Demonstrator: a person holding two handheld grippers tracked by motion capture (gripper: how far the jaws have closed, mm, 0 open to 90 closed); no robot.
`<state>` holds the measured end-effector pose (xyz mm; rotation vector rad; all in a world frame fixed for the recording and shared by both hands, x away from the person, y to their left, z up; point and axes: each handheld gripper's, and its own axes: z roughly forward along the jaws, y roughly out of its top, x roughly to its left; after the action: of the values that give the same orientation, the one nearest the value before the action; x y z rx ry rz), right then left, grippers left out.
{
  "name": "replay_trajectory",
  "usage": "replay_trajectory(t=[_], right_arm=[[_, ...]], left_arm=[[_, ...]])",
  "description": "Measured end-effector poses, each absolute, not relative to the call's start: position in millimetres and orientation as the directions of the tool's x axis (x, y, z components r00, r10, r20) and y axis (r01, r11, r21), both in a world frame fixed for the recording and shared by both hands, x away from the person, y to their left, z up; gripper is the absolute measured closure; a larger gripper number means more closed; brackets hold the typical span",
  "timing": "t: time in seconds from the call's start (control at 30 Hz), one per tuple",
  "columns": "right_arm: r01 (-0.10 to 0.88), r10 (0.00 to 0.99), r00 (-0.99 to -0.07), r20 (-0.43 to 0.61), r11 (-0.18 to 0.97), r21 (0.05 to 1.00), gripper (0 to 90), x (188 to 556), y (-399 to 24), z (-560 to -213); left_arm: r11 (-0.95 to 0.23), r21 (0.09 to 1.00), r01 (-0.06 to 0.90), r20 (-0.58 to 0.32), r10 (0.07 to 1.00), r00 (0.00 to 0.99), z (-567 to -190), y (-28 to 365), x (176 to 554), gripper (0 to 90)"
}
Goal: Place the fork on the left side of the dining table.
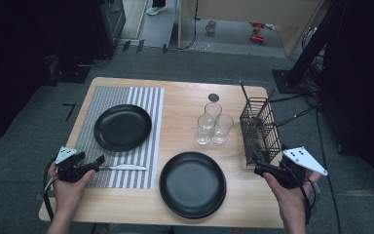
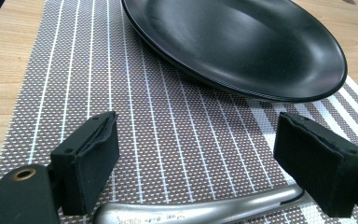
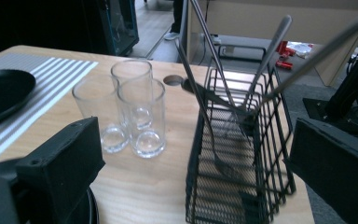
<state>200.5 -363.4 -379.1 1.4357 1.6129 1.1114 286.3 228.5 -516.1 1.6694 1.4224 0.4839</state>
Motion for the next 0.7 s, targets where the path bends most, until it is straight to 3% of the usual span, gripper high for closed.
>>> replay_trajectory(t=[0.4, 0.57, 0.7], right_arm=[[0.41, 0.984, -0.177, 0.028, 0.048, 0.911, 5.8, 239, -345, -361], [0.39, 0.986, -0.167, 0.017, 0.05, 0.919, 15.5, 253, -341, -355], [0.374, 0.985, -0.171, 0.02, 0.046, 0.926, 33.2, 265, -339, -352]], left_arm=[[0.03, 0.8, 0.599, -0.239, 0.931, 0.274, -516, 229, 286, 14.8], [0.029, 0.802, 0.596, -0.239, 0.931, 0.277, -516, 228, 286, 14.8], [0.028, 0.801, 0.598, -0.238, 0.932, 0.275, -516, 228, 286, 14.9]])
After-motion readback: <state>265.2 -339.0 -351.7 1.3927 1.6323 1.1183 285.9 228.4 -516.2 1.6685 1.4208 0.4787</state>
